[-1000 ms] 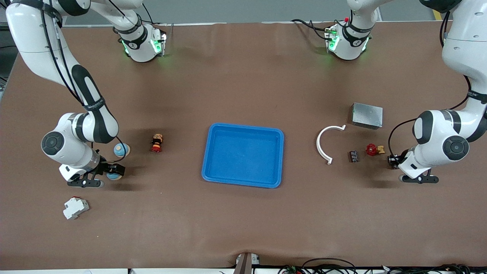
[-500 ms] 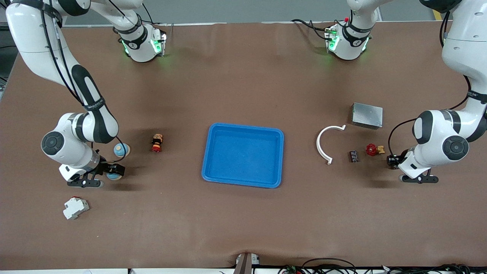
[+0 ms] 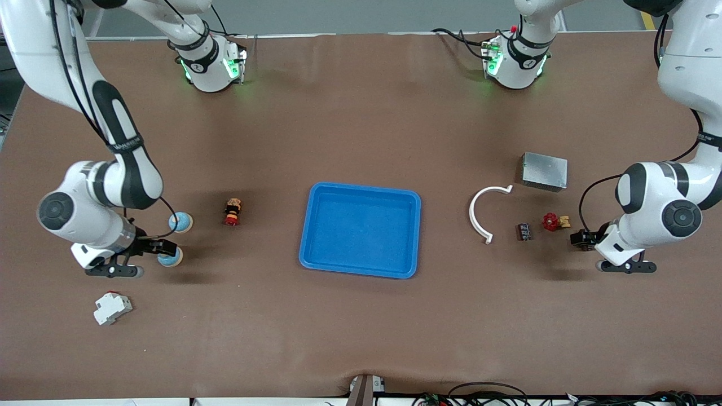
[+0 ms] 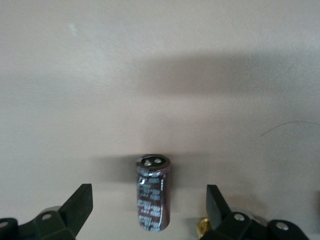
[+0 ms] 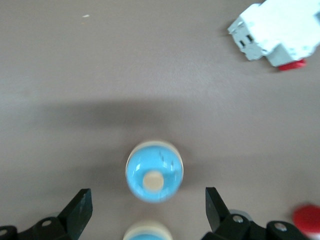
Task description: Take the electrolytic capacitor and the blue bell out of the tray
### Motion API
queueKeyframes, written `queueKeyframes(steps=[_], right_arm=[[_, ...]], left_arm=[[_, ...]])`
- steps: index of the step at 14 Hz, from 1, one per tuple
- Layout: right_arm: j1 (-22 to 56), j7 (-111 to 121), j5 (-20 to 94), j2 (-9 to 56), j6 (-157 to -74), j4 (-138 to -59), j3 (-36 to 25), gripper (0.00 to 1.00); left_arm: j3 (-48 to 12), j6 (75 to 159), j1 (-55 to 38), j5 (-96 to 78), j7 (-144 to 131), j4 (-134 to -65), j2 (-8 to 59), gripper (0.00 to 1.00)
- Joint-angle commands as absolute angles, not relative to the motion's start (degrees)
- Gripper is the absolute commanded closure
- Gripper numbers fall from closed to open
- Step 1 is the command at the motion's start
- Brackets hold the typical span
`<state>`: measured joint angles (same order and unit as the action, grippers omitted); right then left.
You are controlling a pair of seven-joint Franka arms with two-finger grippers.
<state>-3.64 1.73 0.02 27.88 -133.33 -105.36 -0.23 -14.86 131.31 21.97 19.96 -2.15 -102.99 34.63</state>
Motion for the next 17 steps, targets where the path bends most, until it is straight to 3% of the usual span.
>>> queueKeyframes(steps=[1,8,13,17], right_arm=[[-4.2,2.6,0.8,19.6,-124.8,-107.1,0.4,0.00],[-3.7,2.6,-0.2,4.2,-110.1,-105.9,0.4,0.00],[-3.8,2.4,-0.5,3.3,-93.2,-90.5,0.4,0.00],[-3.8,0.2,0.3,3.0,-87.3,-84.6,0.4,0.00]], left_arm=[[-15.5,127.1,22.7,19.7,-1.6,-103.4,30.0,0.00],[-16.5,114.3,22.6,13.8,-0.9,-103.0,19.2,0.00],[-17.0,105.1,22.5,7.7,3.1,-102.8,10.2,0.00],[-18.1,97.0,22.1,4.5,3.4,-98.9,6.3,0.00]])
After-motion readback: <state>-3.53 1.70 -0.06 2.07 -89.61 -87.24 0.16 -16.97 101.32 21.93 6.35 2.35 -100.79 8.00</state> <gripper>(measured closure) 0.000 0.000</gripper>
